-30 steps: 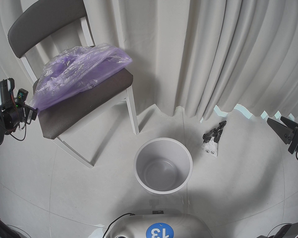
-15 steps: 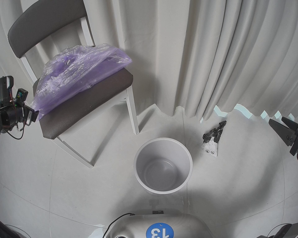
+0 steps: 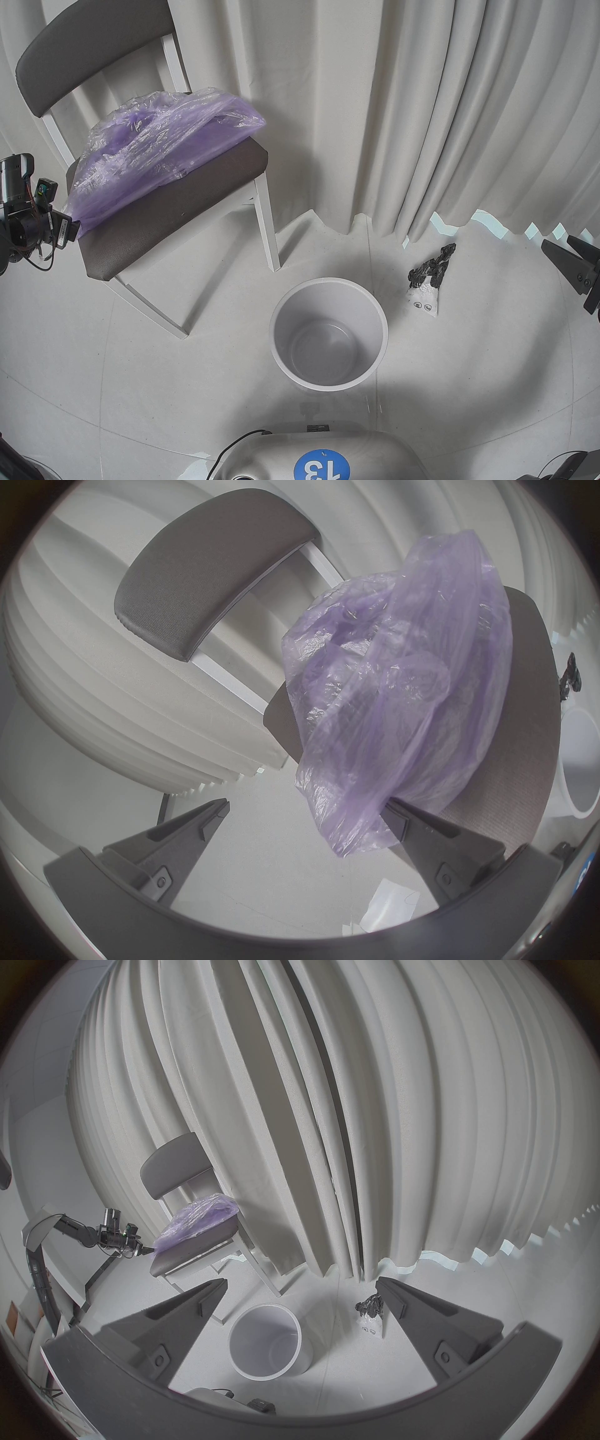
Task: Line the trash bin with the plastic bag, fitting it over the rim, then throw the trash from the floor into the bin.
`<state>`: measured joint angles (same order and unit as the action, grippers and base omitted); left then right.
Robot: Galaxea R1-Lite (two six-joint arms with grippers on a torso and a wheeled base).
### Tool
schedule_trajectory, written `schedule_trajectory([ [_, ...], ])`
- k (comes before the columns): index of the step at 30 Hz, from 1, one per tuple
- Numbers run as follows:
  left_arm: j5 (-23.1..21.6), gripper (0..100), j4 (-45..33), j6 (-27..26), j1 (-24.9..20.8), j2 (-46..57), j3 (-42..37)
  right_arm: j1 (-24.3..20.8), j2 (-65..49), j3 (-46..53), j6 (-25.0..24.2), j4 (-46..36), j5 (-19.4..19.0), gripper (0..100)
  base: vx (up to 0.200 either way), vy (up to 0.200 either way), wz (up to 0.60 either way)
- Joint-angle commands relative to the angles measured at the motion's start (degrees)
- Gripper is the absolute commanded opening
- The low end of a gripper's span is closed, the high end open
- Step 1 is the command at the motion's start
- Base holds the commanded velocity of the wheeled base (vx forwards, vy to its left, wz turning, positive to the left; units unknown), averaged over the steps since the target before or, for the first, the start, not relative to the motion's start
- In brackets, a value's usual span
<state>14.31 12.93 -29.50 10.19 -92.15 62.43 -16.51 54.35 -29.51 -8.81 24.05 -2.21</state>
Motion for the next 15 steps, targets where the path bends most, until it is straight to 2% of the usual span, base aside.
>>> schedule_trajectory([
  [1, 0.01, 100, -0.72, 0.32, -0.96, -0.4, 1.82, -0.02, 0.06, -0.02, -0.06, 0.03, 0.01, 100, 0.0, 0.0, 0.0],
  [6, 0.01, 100, -3.0, 0.23, -0.44, -1.02, 5.86, -0.02, -0.03, -0.02, 0.02, 0.03, 0.01, 100, 0.0, 0.0, 0.0],
  [11, 0.01, 100, -8.98, 0.41, -0.17, -0.58, 9.11, -0.02, -0.03, -0.02, 0.02, 0.03, -0.08, 100, 0.0, 0.0, 0.0],
  [15, -0.07, 100, -9.24, 0.5, 0.44, -1.28, 10.26, -0.02, 0.15, 0.07, 0.02, -0.06, 0.01, 100, 0.0, 0.0, 0.0],
])
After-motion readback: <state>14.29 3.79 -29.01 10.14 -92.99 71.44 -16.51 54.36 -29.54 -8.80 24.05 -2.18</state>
